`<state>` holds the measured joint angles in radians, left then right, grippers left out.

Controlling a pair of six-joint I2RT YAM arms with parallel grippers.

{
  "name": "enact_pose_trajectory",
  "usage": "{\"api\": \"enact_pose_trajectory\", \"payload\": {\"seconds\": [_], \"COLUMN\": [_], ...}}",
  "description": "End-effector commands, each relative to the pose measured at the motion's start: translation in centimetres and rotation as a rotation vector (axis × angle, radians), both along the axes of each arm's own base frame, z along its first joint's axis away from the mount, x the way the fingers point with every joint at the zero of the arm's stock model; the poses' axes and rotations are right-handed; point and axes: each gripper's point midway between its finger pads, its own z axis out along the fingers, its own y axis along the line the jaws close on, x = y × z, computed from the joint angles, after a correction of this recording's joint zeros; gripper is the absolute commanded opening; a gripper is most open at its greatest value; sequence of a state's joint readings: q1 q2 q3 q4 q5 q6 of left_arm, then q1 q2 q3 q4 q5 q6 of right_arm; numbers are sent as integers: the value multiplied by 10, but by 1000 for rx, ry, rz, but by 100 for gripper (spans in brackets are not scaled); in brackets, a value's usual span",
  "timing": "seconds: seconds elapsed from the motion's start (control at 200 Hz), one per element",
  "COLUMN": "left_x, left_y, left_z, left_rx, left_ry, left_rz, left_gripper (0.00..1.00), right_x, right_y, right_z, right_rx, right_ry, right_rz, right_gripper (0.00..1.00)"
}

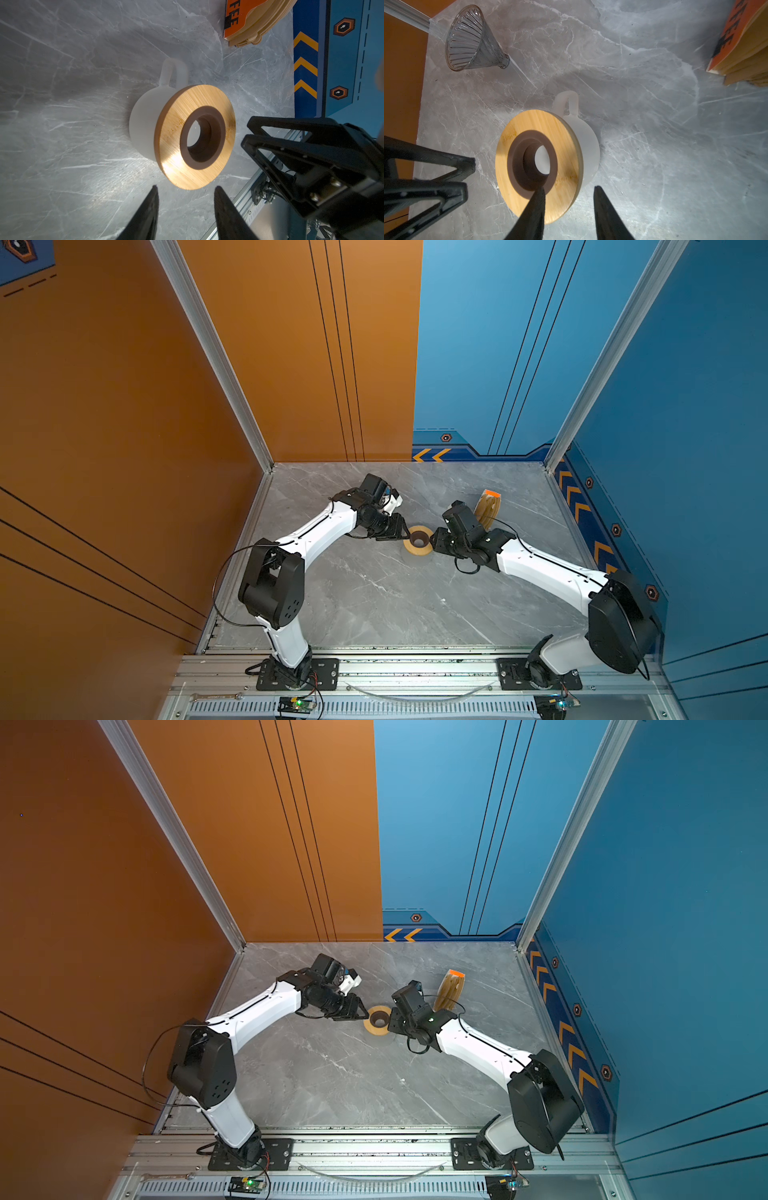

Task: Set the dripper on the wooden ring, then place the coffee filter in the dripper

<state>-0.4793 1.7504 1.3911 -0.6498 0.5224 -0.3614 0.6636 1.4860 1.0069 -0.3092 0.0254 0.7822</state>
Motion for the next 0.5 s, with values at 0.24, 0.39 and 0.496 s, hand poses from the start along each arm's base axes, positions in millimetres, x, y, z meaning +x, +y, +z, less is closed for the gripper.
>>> {"api": "enact_pose_trajectory", "payload": {"seconds": [0.24, 0.39, 0.496], "left_x": [-5, -5, -6], "left_y": [0, 0, -1], "left_z": [0, 1, 2], "left_rx": [16, 15, 16], "left_ry": [-9, -13, -19], "left_rz": [1, -2, -8], "left_gripper": [47, 47, 47], "right_x": [11, 11, 12], "right_y": [8, 9, 9], "right_z": [2, 1, -1], "right_rx": [18, 18, 18], "right_ry": [-17, -13, -10], "right_rz": [21, 23, 23], "right_gripper": [36, 34, 33]}}
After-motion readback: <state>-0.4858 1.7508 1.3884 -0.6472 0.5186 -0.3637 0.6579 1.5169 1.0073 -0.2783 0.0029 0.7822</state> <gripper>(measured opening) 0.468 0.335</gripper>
